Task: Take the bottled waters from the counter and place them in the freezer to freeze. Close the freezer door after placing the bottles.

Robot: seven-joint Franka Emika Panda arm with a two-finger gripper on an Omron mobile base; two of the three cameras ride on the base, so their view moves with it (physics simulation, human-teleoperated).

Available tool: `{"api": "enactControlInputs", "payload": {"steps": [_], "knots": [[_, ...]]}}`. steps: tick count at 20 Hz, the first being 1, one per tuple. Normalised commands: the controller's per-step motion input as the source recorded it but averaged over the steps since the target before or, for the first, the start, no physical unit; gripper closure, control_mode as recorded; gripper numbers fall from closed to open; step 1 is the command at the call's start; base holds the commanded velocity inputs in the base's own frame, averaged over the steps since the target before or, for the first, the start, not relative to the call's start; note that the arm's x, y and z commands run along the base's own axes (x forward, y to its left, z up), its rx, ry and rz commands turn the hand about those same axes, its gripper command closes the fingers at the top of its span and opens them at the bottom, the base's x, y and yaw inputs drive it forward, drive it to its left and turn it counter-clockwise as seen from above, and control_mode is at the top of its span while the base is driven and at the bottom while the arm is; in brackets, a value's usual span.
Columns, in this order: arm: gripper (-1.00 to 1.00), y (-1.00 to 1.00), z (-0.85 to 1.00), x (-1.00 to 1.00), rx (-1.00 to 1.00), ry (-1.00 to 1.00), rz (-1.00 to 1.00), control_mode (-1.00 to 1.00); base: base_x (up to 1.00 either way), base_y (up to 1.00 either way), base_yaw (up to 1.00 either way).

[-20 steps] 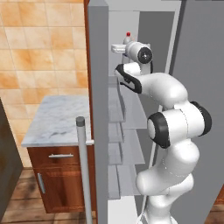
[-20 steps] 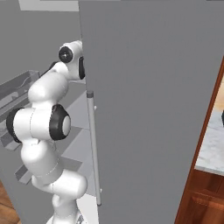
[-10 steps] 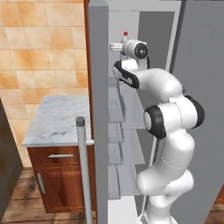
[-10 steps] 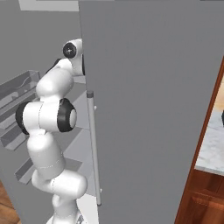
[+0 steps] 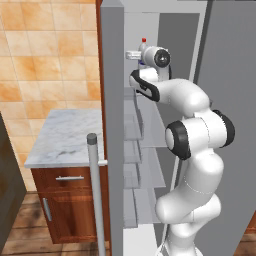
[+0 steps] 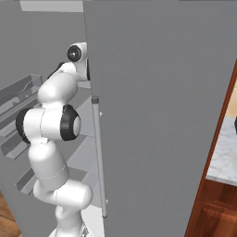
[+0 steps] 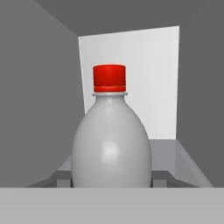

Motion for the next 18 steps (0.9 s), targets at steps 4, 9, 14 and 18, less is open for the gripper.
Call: {"api": "enactControlInputs", "payload": {"steps": [4, 9, 14, 18], "knots": [[1.0, 0.0, -0.56, 0.0, -0.03, 0.0, 0.0, -1.0, 0.0, 0.0, 0.0], [1.0, 0.03, -0.56, 0.0, -0.05, 0.0, 0.0, -1.0, 0.0, 0.0, 0.0], [1.0, 0.01, -0.12, 0.0, 0.0, 0.0, 0.0, -1.0, 0.0, 0.0, 0.0], [-1.0, 0.02, -0.01, 0.0, 0.0, 0.03, 0.0, -1.0, 0.0, 0.0, 0.0]]}}
